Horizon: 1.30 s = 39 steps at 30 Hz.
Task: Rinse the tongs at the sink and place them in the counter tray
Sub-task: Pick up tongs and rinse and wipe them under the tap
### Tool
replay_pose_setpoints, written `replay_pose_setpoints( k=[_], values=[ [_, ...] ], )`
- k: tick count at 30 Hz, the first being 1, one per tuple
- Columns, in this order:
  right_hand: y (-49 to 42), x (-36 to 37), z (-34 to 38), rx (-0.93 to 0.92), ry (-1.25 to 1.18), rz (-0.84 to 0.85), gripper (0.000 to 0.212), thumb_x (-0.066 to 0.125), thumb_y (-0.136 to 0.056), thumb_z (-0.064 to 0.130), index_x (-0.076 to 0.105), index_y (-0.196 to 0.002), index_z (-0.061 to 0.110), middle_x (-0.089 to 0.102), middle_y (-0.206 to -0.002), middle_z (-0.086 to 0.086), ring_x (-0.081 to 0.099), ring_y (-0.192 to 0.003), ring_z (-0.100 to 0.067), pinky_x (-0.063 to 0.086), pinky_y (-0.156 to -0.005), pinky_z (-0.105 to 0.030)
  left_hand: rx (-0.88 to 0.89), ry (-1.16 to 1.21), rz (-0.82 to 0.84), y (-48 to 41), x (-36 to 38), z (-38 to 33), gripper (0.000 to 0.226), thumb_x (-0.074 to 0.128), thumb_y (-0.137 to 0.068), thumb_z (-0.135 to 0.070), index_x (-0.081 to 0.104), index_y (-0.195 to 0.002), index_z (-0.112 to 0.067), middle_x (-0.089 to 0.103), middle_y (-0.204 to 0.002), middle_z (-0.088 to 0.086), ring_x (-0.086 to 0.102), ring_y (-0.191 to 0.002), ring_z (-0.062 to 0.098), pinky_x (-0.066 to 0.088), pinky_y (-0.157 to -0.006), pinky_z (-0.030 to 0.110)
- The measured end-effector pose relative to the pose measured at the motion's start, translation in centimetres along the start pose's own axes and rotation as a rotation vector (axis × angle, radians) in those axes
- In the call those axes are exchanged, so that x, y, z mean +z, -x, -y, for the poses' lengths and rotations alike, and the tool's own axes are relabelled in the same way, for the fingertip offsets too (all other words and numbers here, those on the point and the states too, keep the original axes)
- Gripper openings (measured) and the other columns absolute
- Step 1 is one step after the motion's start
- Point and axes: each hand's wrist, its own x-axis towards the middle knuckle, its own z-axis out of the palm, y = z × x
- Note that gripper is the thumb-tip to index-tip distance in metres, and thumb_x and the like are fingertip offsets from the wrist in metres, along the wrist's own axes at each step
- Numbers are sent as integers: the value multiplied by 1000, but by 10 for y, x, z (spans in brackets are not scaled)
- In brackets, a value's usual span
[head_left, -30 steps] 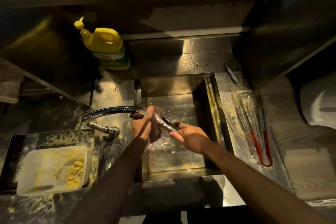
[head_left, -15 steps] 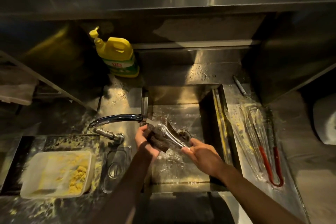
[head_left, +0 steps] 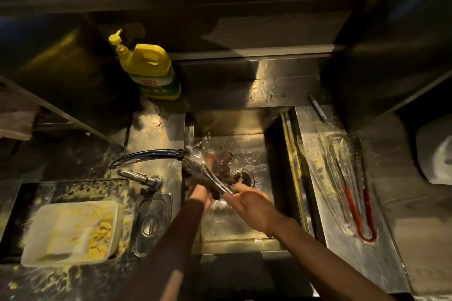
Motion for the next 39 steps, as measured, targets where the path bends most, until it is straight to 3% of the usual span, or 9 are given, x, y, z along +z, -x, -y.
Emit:
replay_pose_setpoints(
  k=[4,8,13,18,24,26,29,35,39],
  values=[
    [-2,-1,2,-55,-34,-113,45,31,-105,49,54,-75,26,49,-86,4,54,-73,-14,47,-74,-45,23,70,10,6,3,-12,28,42,-103,-28,59,-92,-8,64,-94,14,62,-105,33,52,-92,41],
    [5,-9,-11,-75,-13,-103,39,32,-106,46,53,-79,25,51,-88,-3,54,-75,-18,49,-75,-49,-35,-11,156,6,-5,-25,23,48,-101,-23,62,-99,-5,66,-95,18,63,-88,28,53,-80,45],
    [9,-10,-15,-1,79,23,50,32,-105,51,54,-63,32,62,-133,0,43,-136,-10,30,-107,-27,7,-150,154,7,7,-8,17,54,-99,-20,68,-96,-9,71,-100,14,66,-90,22,54,-83,36],
    [8,-30,-27,-43,83,-26,47,31,-100,61,62,-81,31,56,-103,5,54,-82,-5,50,-82,-36,58,-273,100,4,-2,-16,33,50,-98,-6,61,-67,-10,63,-58,6,61,-51,17,44,-50,23],
    [-4,-19,-12,-61,167,-9,53,32,-103,56,51,-61,29,54,-93,8,59,-100,-17,45,-91,-32,22,54,176,13,4,-9,26,42,-103,-22,62,-115,-10,62,-118,16,57,-113,31,42,-107,49],
    [0,-18,-18,-65,185,28,55,31,-103,56,51,-61,27,56,-95,12,55,-110,-15,39,-95,-28,34,-43,220,9,-5,-10,26,41,-103,-15,64,-111,-6,64,-113,15,59,-111,29,55,-91,35],
    [4,-34,-22,-58,208,51,53,31,-101,58,50,-63,28,61,-127,-4,54,-125,-17,40,-107,-36,72,-165,243,18,-15,-15,42,36,-100,1,69,-78,-12,67,-74,7,66,-68,13,56,-55,22],
    [26,-64,-35,33,222,-26,52,34,-99,59,75,-95,27,58,-141,-1,47,-137,-12,37,-108,-27,-48,101,261,19,-14,-29,41,44,-100,-41,64,-106,-6,66,-118,16,73,-76,19,60,-64,34],
    [32,-49,-45,58,199,-4,53,33,-102,55,71,-79,25,59,-133,-6,59,-119,-21,44,-101,-33,-59,162,221,15,-16,-27,48,46,-97,-44,66,-113,-3,71,-108,22,69,-96,35,56,-84,50]
  ],
)
